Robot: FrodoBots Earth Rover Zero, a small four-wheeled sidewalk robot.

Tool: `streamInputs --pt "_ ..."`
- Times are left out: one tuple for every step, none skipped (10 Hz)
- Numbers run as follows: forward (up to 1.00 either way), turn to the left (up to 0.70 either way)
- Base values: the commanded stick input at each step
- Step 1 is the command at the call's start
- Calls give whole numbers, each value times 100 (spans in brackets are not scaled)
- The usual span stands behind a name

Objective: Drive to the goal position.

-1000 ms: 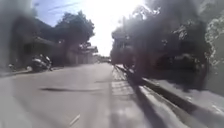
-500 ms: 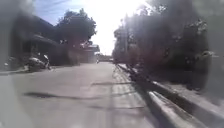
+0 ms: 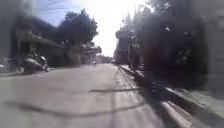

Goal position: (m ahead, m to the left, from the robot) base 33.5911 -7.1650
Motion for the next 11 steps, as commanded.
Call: streamInputs --pt "100 -7" --pt "100 -3" --pt "100 -3" --pt "100 -3" --pt "100 -3" --pt "100 -2" --pt "100 0" --pt "100 0" --pt "100 0" --pt "100 0" --pt "100 0"
